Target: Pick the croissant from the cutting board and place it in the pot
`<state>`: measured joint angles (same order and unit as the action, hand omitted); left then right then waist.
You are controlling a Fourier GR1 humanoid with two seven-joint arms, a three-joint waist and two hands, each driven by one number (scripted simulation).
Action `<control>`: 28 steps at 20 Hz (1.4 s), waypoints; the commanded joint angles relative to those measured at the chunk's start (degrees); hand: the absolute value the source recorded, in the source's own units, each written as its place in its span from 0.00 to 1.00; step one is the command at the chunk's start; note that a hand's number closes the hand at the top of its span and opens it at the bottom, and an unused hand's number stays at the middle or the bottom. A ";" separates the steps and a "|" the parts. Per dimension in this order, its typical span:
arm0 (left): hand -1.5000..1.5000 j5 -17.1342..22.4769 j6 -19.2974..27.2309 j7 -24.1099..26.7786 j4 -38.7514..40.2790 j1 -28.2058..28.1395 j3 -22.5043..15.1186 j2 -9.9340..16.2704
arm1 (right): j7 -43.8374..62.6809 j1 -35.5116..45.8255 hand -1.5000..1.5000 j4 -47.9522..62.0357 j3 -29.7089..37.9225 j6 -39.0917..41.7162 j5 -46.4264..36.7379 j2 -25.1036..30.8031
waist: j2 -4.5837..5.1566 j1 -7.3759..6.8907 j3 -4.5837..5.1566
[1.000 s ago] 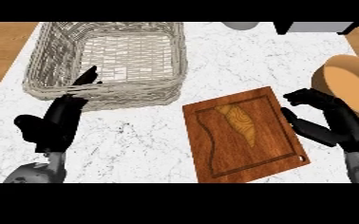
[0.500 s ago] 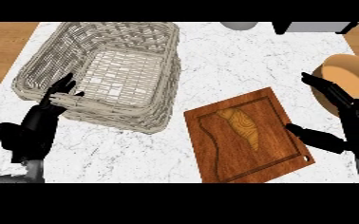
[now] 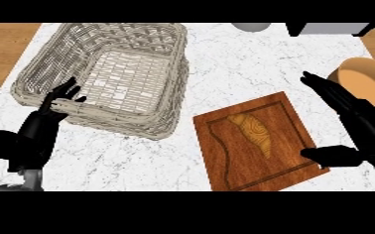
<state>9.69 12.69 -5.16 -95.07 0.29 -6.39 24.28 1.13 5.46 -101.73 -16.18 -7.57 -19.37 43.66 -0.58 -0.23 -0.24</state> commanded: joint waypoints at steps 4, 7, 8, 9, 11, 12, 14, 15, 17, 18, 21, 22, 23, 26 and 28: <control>0.50 -3.38 -0.33 -2.58 5.95 -1.47 0.65 4.12 | 18.10 8.06 0.00 -2.83 -8.00 15.43 -4.19 4.31 | 1.04 -1.76 0.61; 0.50 -2.49 -0.49 -2.97 4.04 -0.99 1.26 4.64 | 25.54 11.85 0.00 -1.78 -11.39 22.36 -4.83 3.92 | 0.97 -2.54 0.54; 0.50 -3.72 0.52 -2.55 3.50 -2.58 -1.36 2.60 | 28.92 13.30 0.00 -3.48 -12.50 25.61 -3.44 3.19 | 0.80 -2.41 0.56; 0.50 -3.09 -0.27 -2.65 5.43 -1.13 0.89 4.48 | 28.97 13.99 0.00 -1.33 -12.80 27.74 -2.58 3.29 | 1.11 -2.26 0.52; 0.50 -2.88 -0.50 -2.67 5.69 0.51 0.66 4.23 | 35.40 18.48 0.00 -0.53 -15.09 32.15 -1.69 -0.34 | 1.20 -2.56 0.54; 0.50 -3.24 1.56 -4.74 3.06 -1.30 0.31 3.45 | 37.24 17.29 0.00 -2.31 -15.74 33.60 -0.17 -1.40 | 0.68 -1.75 0.40; 0.50 -3.39 0.20 -2.63 5.57 -0.47 0.08 3.56 | 41.12 23.20 0.00 1.65 -15.96 37.25 1.35 -5.18 | 1.05 -2.23 0.44; 0.50 -2.54 0.00 -1.99 7.54 -0.19 1.31 3.46 | 42.59 22.76 0.00 1.60 -16.90 37.36 1.04 -6.61 | 0.99 -1.41 0.42; 0.50 -2.75 -0.52 -1.58 6.93 -1.10 1.41 4.15 | 43.39 21.77 0.00 3.12 -18.66 37.36 0.37 -9.15 | 0.88 -0.94 0.34; 0.50 -4.30 0.38 -1.78 6.25 -1.48 -0.11 3.54 | 44.18 25.02 0.00 5.20 -17.42 39.32 1.42 -9.94 | 0.92 -1.21 0.33; 0.50 -4.66 1.24 -0.82 6.93 -2.08 -0.21 2.30 | 47.19 27.07 0.00 6.77 -18.63 40.90 0.22 -12.93 | 0.83 -0.68 0.32; 0.50 -4.04 1.00 -3.11 3.55 -2.84 0.24 3.62 | 50.67 28.87 0.00 8.12 -19.33 40.96 -0.51 -15.85 | 0.72 -1.20 0.30; 0.50 -4.81 1.73 -2.39 6.05 -1.75 -0.06 2.57 | 49.10 27.63 0.00 9.18 -20.30 40.58 -2.03 -15.12 | 0.85 -0.59 0.29; 0.50 -4.05 0.75 -2.38 4.36 -3.24 1.11 3.70 | 49.58 27.14 0.00 10.37 -21.32 40.12 -3.83 -16.87 | 0.69 -0.42 0.26; 0.50 -3.11 0.19 -4.86 4.04 -1.50 2.42 4.97 | 50.33 27.38 0.00 10.66 -21.80 40.84 -4.28 -17.94 | 0.63 -0.08 0.25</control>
<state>10.14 12.01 -7.96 -96.46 -0.10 -6.24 25.84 48.22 32.98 -91.56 -36.71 31.78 -22.23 27.79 -0.54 -0.83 -0.77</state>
